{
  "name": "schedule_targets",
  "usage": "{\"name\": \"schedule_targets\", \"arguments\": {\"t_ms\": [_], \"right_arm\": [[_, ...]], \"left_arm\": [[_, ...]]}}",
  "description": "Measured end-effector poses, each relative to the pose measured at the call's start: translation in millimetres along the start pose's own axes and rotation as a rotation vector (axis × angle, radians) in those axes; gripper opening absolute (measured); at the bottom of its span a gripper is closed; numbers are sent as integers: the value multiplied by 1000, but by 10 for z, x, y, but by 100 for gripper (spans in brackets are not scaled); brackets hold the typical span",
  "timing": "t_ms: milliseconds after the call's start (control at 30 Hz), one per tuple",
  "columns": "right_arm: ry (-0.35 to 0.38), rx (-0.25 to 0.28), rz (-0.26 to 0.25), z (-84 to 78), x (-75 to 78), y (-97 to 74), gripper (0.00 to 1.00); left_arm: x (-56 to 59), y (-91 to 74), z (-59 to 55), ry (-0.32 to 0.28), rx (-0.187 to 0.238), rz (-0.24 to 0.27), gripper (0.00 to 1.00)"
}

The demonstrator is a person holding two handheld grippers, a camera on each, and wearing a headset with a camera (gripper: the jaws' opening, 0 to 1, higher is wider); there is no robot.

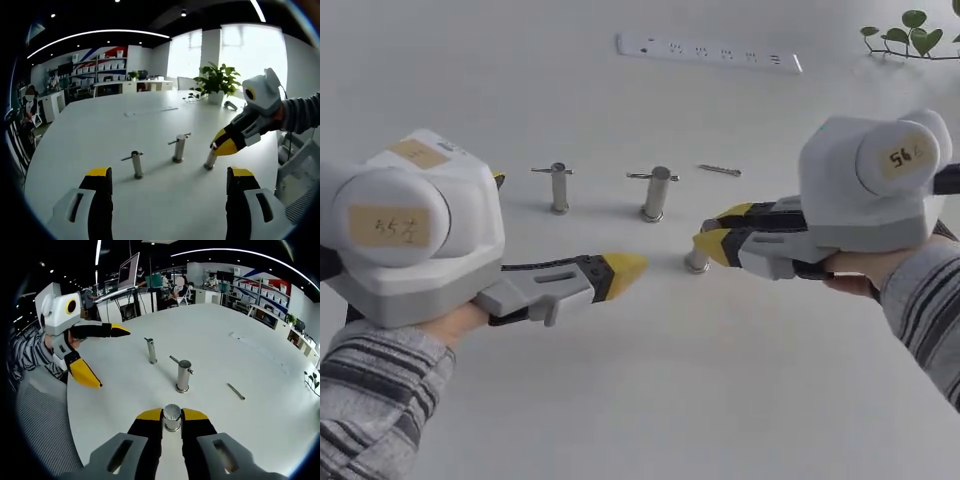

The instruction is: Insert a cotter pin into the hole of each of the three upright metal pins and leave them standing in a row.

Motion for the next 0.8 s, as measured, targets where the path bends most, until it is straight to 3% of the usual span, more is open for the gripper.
{"name": "schedule_targets", "arguments": {"t_ms": [200,267,333,633,733,800], "right_arm": [[16,3,-2,1,-29,-1,9],[46,-6,10,-21,-30,-5,13],[96,16,14,-8,-29,-22,17],[138,23,16,149,81,-253,26],[140,26,25,224,144,-336,26],[84,19,23,253,219,-391,25]], "left_arm": [[32,9,-6,11,-6,-12,95],[30,5,-9,13,-9,-10,95],[22,-1,-8,11,-8,-7,95],[12,-14,-17,3,-11,4,99],[12,-18,-33,2,-19,3,99],[4,-18,-46,1,-27,11,99]]}}
Point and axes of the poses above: the centre of the closed fingertips' face, and the gripper's own axes: y roughly forward along the fingers, x roughly to its right, z roughly out of its top, the point moved 6 cm from there along -y, roughly backward along the fingers, and after that the axes turned 8 degrees about x, right-handed, at the moved point
